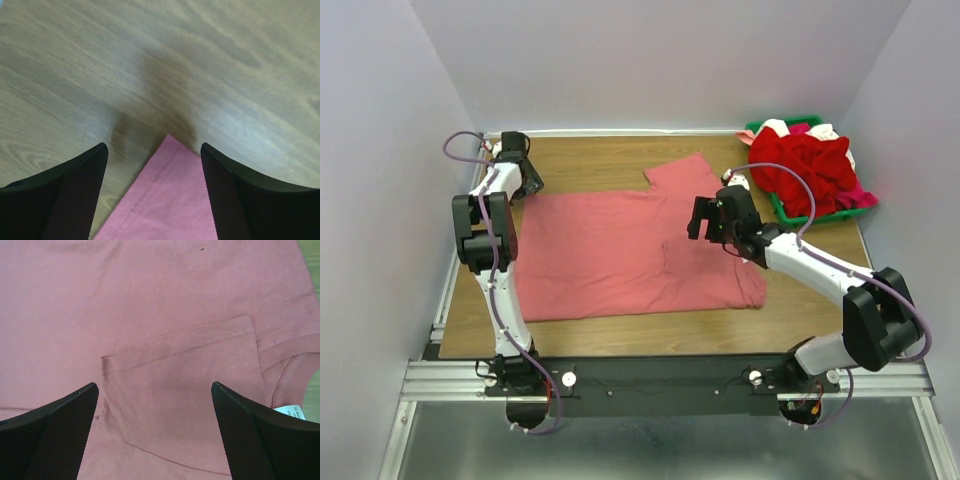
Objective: Fold and stack the t-shirts
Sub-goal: Fold the tshirt
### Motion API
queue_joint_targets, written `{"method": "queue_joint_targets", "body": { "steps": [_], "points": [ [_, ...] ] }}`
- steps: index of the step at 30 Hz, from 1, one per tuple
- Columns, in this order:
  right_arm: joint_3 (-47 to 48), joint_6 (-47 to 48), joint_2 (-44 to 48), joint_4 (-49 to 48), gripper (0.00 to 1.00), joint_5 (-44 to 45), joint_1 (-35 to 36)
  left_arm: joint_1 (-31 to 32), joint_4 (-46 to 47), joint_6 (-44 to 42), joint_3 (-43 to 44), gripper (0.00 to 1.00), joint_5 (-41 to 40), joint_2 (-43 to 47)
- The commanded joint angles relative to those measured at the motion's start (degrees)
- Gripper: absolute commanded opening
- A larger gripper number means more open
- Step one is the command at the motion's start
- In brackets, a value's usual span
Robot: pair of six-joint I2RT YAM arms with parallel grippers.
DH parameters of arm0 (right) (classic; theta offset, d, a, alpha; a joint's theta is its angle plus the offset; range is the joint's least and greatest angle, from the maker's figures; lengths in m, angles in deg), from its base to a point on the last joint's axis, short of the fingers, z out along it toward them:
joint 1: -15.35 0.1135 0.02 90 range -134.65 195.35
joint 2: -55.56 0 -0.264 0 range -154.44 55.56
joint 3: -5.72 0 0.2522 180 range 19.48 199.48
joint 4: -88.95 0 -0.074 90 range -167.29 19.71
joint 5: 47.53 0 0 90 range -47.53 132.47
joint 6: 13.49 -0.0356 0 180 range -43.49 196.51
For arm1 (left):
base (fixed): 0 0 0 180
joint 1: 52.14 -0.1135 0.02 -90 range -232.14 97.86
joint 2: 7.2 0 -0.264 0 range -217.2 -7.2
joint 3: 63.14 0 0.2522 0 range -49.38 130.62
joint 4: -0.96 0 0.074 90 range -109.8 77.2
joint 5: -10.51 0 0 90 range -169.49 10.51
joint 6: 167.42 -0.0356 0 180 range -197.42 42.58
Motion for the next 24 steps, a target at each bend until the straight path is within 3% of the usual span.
{"method": "queue_joint_targets", "body": {
  "steps": [1, 7, 14, 20, 21, 24],
  "points": [
    [-1.06, 0.31, 1.33, 0.78, 1.0, 2.31, -0.22, -0.35, 1.07, -1.55, -1.54, 0.79, 1.62, -1.93],
    [-1.41, 0.22, 0.89, 0.87, 1.0, 3.62, -0.22, 0.35, 1.77, -1.64, -1.98, 0.7, 2.15, -2.28],
    [-1.5, 0.39, 1.15, 0.87, 1.0, 3.54, -0.22, 2.02, 1.34, -2.69, -1.01, 0.53, 1.19, -3.68],
    [-1.67, 0.39, 1.42, 0.87, 1.0, 4.68, -0.22, 3.16, 0.9, -3.13, -1.01, 0.2, -0.57, -3.86],
    [-1.67, 0.39, 1.42, 0.87, 1.0, 4.94, -0.31, 3.34, 0.9, -3.22, -1.01, 0.09, -0.66, -3.86],
    [-1.76, 0.39, 1.86, 0.95, 1.0, 5.03, -0.22, 3.34, 0.81, -3.31, -1.28, 0.0, -0.66, -3.77]
  ]
}}
